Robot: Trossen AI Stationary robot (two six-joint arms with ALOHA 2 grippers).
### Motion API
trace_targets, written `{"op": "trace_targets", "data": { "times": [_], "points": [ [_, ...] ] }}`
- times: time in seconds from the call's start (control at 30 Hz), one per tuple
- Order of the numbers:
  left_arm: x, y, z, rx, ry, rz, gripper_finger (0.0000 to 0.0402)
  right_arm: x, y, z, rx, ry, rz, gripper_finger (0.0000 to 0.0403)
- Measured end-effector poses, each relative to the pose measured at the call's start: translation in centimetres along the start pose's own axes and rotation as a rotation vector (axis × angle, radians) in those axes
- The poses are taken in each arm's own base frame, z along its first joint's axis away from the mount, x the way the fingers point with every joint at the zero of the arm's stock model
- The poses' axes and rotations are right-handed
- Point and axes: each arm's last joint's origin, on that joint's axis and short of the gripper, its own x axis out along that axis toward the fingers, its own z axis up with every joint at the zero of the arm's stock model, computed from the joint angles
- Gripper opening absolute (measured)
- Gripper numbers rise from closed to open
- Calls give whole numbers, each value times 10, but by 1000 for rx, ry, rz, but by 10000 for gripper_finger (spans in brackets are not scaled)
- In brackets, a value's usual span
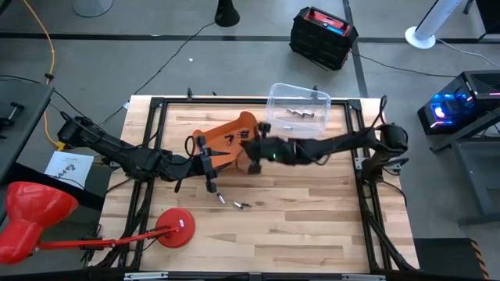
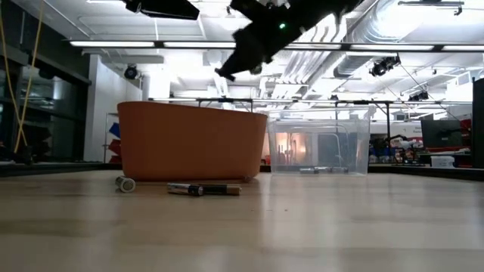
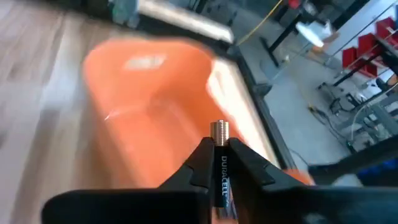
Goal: Sort batteries
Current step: Put the black battery into the orange bin, then put the silver battery into the transparent bin
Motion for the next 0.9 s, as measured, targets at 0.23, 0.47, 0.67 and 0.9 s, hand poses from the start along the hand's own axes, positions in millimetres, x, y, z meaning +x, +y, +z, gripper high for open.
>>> {"op": "trace_targets", "data": {
  "times": [0.23, 0.47, 0.67, 0.9],
  "points": [
    [0, 0, -1, 6, 7, -2, 131, 30, -44, -20, 187, -14, 31, 99],
    [0, -1, -3, 2, 25, -29, 131, 26, -57, -22, 204, -5, 52, 163],
    [1, -21, -27, -26, 206, -421, 131, -20, -60, 1, 157, -30, 152, 167],
    [19, -48, -57, -108, 472, -698, 131, -74, -62, 20, 195, -59, 208, 167]
  ]
}}
